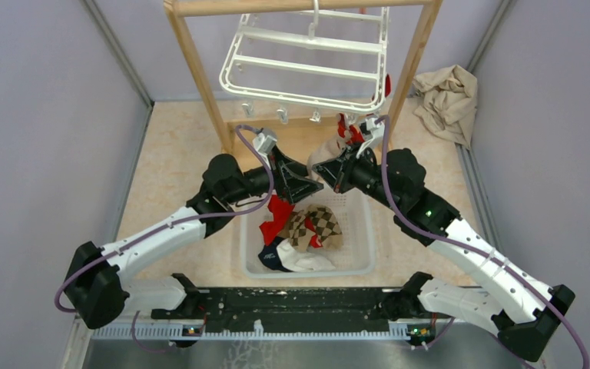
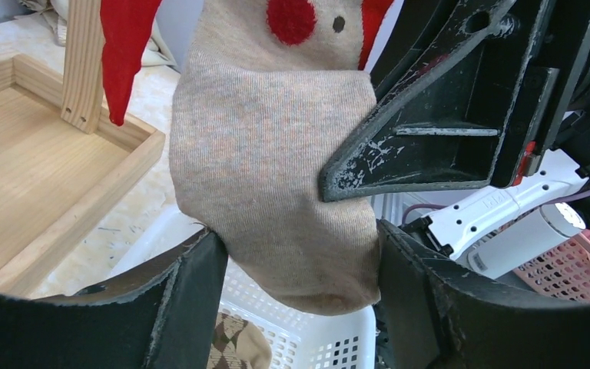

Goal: Remove the socks clipped to the hanger
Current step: Remove the sock from the hanger.

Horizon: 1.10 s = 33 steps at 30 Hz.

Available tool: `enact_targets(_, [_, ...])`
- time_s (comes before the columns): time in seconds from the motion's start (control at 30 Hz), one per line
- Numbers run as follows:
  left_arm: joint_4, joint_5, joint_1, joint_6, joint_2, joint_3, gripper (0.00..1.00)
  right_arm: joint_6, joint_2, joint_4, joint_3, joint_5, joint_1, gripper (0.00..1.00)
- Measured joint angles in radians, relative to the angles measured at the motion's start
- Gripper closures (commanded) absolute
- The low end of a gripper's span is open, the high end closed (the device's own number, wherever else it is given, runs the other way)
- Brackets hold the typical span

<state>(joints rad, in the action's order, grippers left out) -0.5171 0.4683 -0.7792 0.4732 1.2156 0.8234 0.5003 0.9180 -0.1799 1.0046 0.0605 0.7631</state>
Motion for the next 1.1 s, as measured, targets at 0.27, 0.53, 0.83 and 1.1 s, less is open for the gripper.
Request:
enact_targets(0.27, [0.001,0.001,0.0,0.0,0.014,0.003,0.54,0.0,0.0,0.0,0.0,-0.003,0.0,1.0])
enact_targets(0.53, [0.001,0.006,0.0,0.003,0.034,0.031,0.77,0.001,-0.008,0.001,0.0,-0.004,0.0,1.0])
enact_targets(0.83, [0.014,0.002,0.0,0.003,0.04,0.05,0.83,0.009,-0.025,-0.005,-0.003,-0.011,0.0,0.69])
enact_targets(1.1, [0.043,-0.017,0.0,0.001,0.04,0.05,0.8,-0.025,-0.152,-0.08,-0.017,-0.095,0.0,0.57])
